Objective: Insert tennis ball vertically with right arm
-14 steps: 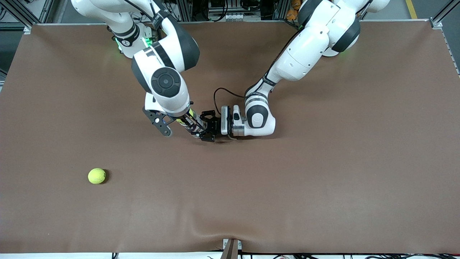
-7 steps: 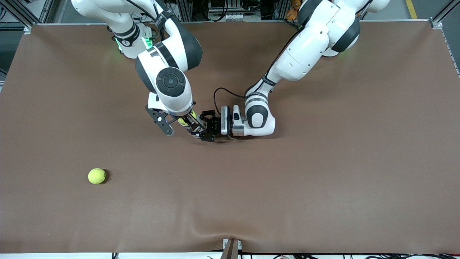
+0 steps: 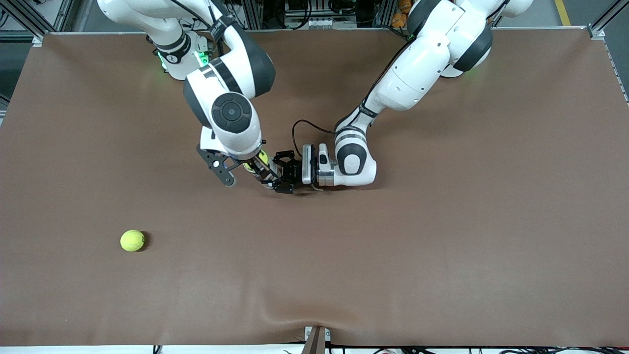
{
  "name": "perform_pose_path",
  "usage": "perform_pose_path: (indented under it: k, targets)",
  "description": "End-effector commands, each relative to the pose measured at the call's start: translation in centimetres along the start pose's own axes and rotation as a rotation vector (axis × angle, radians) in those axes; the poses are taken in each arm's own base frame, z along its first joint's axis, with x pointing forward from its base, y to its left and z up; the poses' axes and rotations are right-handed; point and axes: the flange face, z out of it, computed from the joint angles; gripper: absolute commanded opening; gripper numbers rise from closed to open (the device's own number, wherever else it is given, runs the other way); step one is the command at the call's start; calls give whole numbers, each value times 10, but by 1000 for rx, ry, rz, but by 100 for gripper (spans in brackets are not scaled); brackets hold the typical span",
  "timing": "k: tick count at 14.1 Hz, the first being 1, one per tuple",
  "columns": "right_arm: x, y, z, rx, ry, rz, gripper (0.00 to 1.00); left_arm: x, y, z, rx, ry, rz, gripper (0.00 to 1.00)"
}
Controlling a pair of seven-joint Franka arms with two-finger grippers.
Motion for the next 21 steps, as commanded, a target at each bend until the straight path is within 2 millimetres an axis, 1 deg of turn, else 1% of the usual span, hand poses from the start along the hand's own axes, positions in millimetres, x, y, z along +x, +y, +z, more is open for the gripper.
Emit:
perform_pose_path:
  k: [1,3,4,6,8,9,10,11,12,15,19,20,21]
  targets:
    - [48,19,-16,-6,-9,-55,100,-14,1,-1,19,-3,16,74]
    - [82,34,-24,-2,-22,-108,100,-16,2,-2,22,-3,11,75]
    - [100,42,-26,-1,-29,-135,100,-16,2,-2,21,0,10,82]
    - [142,60,-24,-2,-45,-205,100,-17,5,-2,14,8,5,82]
    - [190,79,-24,12,-55,-299,100,-19,5,-3,13,7,3,86]
    - [211,90,-20,15,-63,-343,100,-19,5,-3,13,6,4,86]
    - [237,104,-14,14,-71,-374,100,-19,5,-3,13,6,4,86]
    - [260,114,-3,15,-79,-425,100,-19,5,-3,13,7,3,86]
    - [284,124,13,13,-96,-477,100,-19,6,-2,12,6,3,86]
    - [341,136,49,32,-57,-638,100,-18,6,-2,12,7,4,87]
    - [391,131,98,37,-55,-897,100,-18,7,-1,10,7,3,85]
    - [397,128,109,42,-60,-971,100,-18,7,-1,10,7,3,84]
    - [398,126,116,43,-59,-1020,100,-18,6,-2,12,7,4,84]
